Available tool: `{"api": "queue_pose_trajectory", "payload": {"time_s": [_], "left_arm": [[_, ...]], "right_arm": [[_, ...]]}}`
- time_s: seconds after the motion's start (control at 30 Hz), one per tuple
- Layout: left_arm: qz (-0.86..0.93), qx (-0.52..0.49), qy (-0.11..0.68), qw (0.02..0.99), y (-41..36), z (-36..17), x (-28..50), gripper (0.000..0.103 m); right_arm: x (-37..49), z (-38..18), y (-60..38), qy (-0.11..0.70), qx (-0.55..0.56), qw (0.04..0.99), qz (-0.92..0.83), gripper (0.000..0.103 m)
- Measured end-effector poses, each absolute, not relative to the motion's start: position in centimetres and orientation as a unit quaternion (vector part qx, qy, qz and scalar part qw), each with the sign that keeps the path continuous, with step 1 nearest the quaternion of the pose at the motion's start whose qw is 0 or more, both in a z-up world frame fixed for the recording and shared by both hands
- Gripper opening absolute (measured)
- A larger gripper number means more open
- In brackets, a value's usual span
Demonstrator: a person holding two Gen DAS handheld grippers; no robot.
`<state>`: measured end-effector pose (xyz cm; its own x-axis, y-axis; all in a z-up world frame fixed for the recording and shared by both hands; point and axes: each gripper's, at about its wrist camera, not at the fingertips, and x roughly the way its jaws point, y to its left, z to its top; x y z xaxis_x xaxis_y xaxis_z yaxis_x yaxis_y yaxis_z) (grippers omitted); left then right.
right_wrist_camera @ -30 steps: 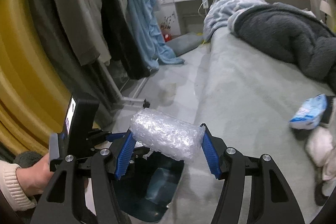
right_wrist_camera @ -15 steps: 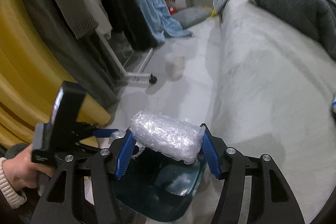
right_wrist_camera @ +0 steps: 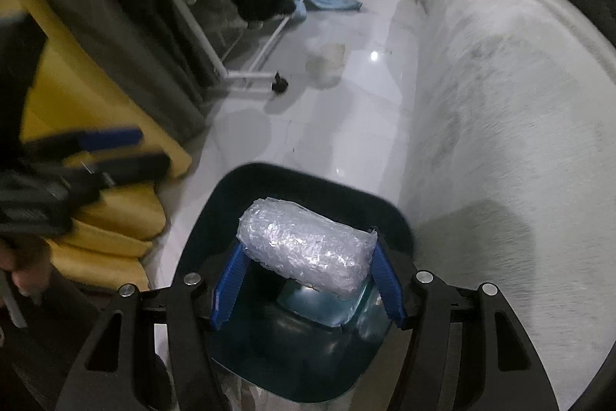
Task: Collect trash
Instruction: 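Carry the bubble-wrap roll over the teal bin and open the right tool, then move the right tool back toward the items on the bed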
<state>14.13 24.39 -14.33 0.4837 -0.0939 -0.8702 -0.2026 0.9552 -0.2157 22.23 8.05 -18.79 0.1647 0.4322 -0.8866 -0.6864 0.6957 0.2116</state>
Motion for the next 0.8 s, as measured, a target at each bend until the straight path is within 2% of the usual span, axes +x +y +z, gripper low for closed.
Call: {"api": "queue_pose_trajectory", "payload": {"time_s": [0.23, 0.33, 0.5, 0.8], "left_arm": [[0.048, -0.135, 0.426, 0.893, 25.2, -10.6, 13.3, 0.087], [0.055, -0.135, 0.392, 0.908, 25.3, -9.1, 13.0, 0.088], [0.055, -0.152, 0.352, 0.922, 25.7, -7.4, 12.8, 0.088], [0.038, -0.161, 0.267, 0.949, 22.9, -3.3, 12.8, 0.09]], "right_arm": [[21.2, -20.9, 9.3, 0.553, -0.155, 0.731, 0.369, 0.063], [20.7, -21.5, 9.7, 0.562, -0.166, 0.719, 0.372, 0.067], [20.1, -20.9, 9.4, 0.557, -0.171, 0.719, 0.379, 0.087], [20.2, -17.2, 7.5, 0.508, -0.135, 0.744, 0.413, 0.093]]}}
